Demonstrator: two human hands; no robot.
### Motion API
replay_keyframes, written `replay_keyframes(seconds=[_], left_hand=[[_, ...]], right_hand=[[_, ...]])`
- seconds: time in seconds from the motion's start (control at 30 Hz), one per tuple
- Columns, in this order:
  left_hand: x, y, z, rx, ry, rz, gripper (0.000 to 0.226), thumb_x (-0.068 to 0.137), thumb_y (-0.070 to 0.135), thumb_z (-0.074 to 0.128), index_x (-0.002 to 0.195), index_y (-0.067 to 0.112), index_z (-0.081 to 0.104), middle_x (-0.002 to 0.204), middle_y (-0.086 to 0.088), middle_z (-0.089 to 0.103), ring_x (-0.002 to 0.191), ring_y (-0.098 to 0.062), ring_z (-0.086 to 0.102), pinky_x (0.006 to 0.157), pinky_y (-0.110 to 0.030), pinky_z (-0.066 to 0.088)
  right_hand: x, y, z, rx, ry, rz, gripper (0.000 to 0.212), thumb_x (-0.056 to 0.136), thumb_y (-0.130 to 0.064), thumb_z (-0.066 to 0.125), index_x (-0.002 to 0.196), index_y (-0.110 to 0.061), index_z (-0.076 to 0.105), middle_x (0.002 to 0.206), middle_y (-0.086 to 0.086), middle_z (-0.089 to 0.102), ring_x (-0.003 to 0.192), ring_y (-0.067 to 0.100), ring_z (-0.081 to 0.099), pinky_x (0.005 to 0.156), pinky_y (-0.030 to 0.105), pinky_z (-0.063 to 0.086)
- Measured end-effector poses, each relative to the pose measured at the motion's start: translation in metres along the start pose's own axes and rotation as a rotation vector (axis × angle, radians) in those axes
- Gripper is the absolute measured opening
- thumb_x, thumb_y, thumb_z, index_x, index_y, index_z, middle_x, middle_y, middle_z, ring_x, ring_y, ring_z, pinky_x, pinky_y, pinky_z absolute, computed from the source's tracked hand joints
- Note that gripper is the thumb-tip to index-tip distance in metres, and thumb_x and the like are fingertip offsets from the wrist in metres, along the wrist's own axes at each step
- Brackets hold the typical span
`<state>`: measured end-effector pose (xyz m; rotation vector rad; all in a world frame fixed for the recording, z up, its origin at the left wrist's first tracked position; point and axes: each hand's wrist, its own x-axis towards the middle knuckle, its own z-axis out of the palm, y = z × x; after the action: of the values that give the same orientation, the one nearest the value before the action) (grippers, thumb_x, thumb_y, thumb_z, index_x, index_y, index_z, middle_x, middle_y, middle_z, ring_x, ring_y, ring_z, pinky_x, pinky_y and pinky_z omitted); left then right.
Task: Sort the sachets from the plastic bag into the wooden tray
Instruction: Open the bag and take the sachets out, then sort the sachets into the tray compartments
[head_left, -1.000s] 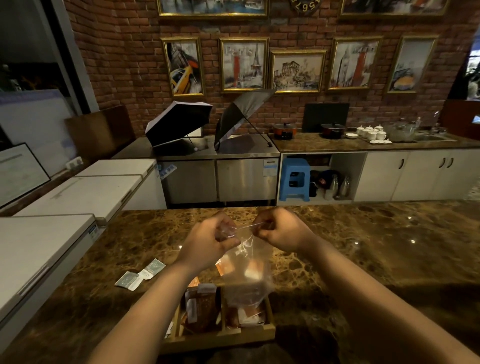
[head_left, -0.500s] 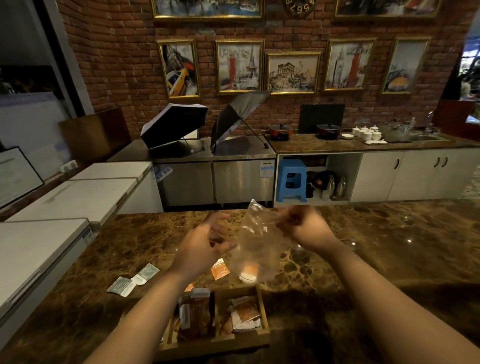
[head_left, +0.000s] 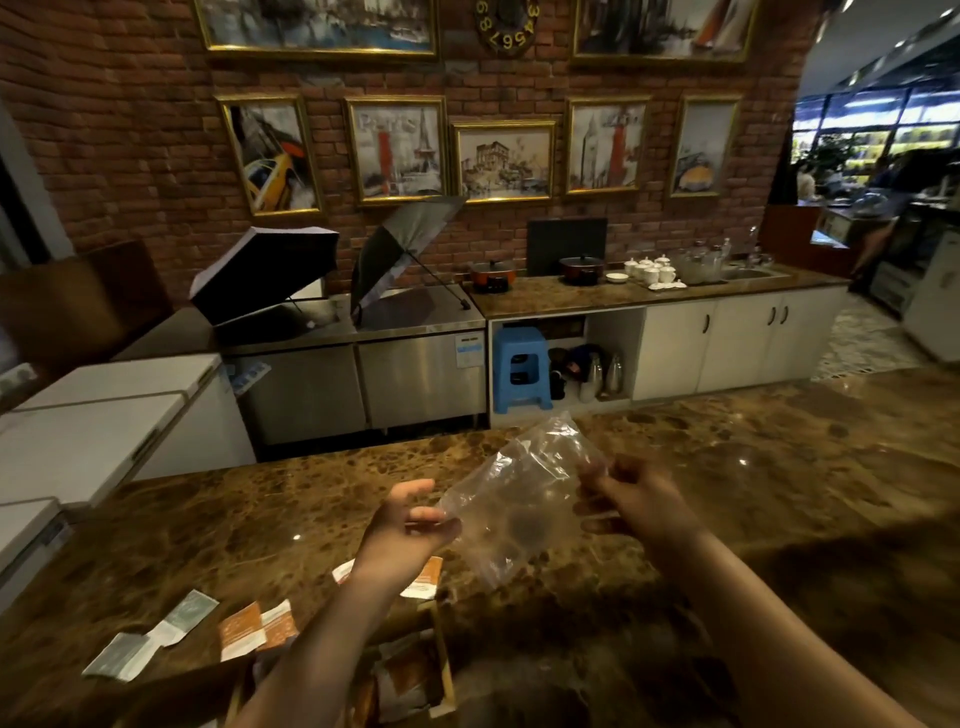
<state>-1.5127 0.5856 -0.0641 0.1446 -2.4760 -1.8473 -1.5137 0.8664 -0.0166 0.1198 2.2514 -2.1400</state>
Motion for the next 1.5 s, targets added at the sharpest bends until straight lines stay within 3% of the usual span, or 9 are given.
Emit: replay_keyframes(seconds=[0.23, 0.33, 0.5, 0.63, 0.73, 0.83, 0.97, 1.13, 1.5], left_hand=[[0.002, -0.006, 0.060, -0.152, -0.042, -0.147, 0.057, 0.082, 0.032, 0.082, 0.127, 0.033, 0.045, 0.107, 0.002, 0.064, 0.095, -0.018, 0.068, 0.075, -0.034, 0.057], [-0.008, -0.012, 0.083, -0.189, -0.087, -0.201, 0.067, 0.079, 0.042, 0.082, 0.132, 0.029, 0.044, 0.120, -0.001, 0.063, 0.106, -0.023, 0.066, 0.099, -0.046, 0.054], [-0.024, -0.023, 0.097, -0.062, -0.246, -0.247, 0.072, 0.084, 0.048, 0.075, 0.143, 0.037, 0.035, 0.133, 0.011, 0.049, 0.126, -0.017, 0.049, 0.108, -0.036, 0.041], [-0.029, -0.030, 0.082, 0.010, -0.313, -0.207, 0.066, 0.087, 0.046, 0.073, 0.142, 0.041, 0.036, 0.135, 0.009, 0.050, 0.129, -0.016, 0.049, 0.108, -0.035, 0.042], [-0.028, -0.028, 0.054, 0.054, -0.265, -0.123, 0.052, 0.090, 0.033, 0.072, 0.134, 0.039, 0.043, 0.132, 0.006, 0.056, 0.106, 0.000, 0.057, 0.084, -0.011, 0.049], [-0.028, -0.022, 0.014, 0.251, -0.122, 0.010, 0.050, 0.089, 0.034, 0.073, 0.131, 0.041, 0.047, 0.122, 0.013, 0.059, 0.111, -0.007, 0.059, 0.093, -0.027, 0.051], [-0.040, -0.025, -0.051, 0.512, 0.102, 0.166, 0.052, 0.090, 0.037, 0.072, 0.135, 0.040, 0.047, 0.126, 0.011, 0.061, 0.118, -0.011, 0.058, 0.092, -0.032, 0.048], [-0.061, -0.050, -0.116, 0.783, 0.193, 0.122, 0.050, 0.094, 0.040, 0.062, 0.141, 0.045, 0.043, 0.118, 0.001, 0.068, 0.110, -0.023, 0.061, 0.089, -0.038, 0.049], [-0.101, -0.111, -0.139, 1.069, -0.113, 0.200, 0.059, 0.096, 0.033, 0.060, 0.150, 0.040, 0.038, 0.154, 0.015, 0.042, 0.139, -0.009, 0.038, 0.115, -0.027, 0.032]], right_hand=[[-0.005, 0.052, -0.042, 0.081, 0.195, 0.158, 0.027, 0.095, -0.011, 0.067, 0.120, -0.009, 0.057, 0.104, 0.024, 0.069, 0.073, 0.034, 0.069, 0.052, 0.038, 0.059], [-0.001, 0.084, -0.057, 0.085, 0.302, 0.246, 0.033, 0.095, 0.002, 0.063, 0.123, -0.011, 0.053, 0.105, 0.023, 0.067, 0.077, 0.036, 0.068, 0.056, 0.041, 0.060], [-0.003, 0.118, -0.074, -0.300, 0.400, 0.347, 0.048, 0.084, -0.022, 0.080, 0.127, -0.015, 0.062, 0.118, 0.017, 0.069, 0.102, 0.039, 0.069, 0.093, 0.056, 0.056], [-0.012, 0.122, -0.072, -0.612, 0.309, 0.328, 0.035, 0.088, -0.036, 0.075, 0.117, -0.017, 0.073, 0.116, 0.015, 0.073, 0.106, 0.036, 0.068, 0.092, 0.042, 0.054], [-0.016, 0.116, -0.063, -0.938, 0.284, 0.275, 0.038, 0.094, -0.042, 0.063, 0.124, -0.019, 0.066, 0.124, 0.016, 0.066, 0.114, 0.037, 0.061, 0.095, 0.046, 0.052], [-0.014, 0.099, -0.039, -1.091, 0.341, 0.087, 0.039, 0.094, -0.037, 0.063, 0.127, -0.016, 0.060, 0.126, 0.017, 0.060, 0.115, 0.035, 0.057, 0.094, 0.047, 0.052], [-0.011, 0.074, 0.026, -0.936, 0.063, -0.117, 0.027, 0.091, -0.032, 0.071, 0.115, -0.020, 0.063, 0.105, 0.002, 0.066, 0.097, 0.021, 0.066, 0.076, 0.028, 0.051], [-0.025, 0.077, 0.118, -1.030, -0.180, -0.351, 0.023, 0.094, -0.034, 0.060, 0.114, -0.023, 0.066, 0.112, -0.001, 0.069, 0.104, 0.015, 0.062, 0.084, 0.025, 0.048], [-0.061, 0.105, 0.193, -1.272, -0.670, -0.409, 0.042, 0.100, -0.051, 0.037, 0.124, -0.029, 0.065, 0.131, -0.001, 0.063, 0.122, 0.021, 0.054, 0.111, 0.042, 0.034]])
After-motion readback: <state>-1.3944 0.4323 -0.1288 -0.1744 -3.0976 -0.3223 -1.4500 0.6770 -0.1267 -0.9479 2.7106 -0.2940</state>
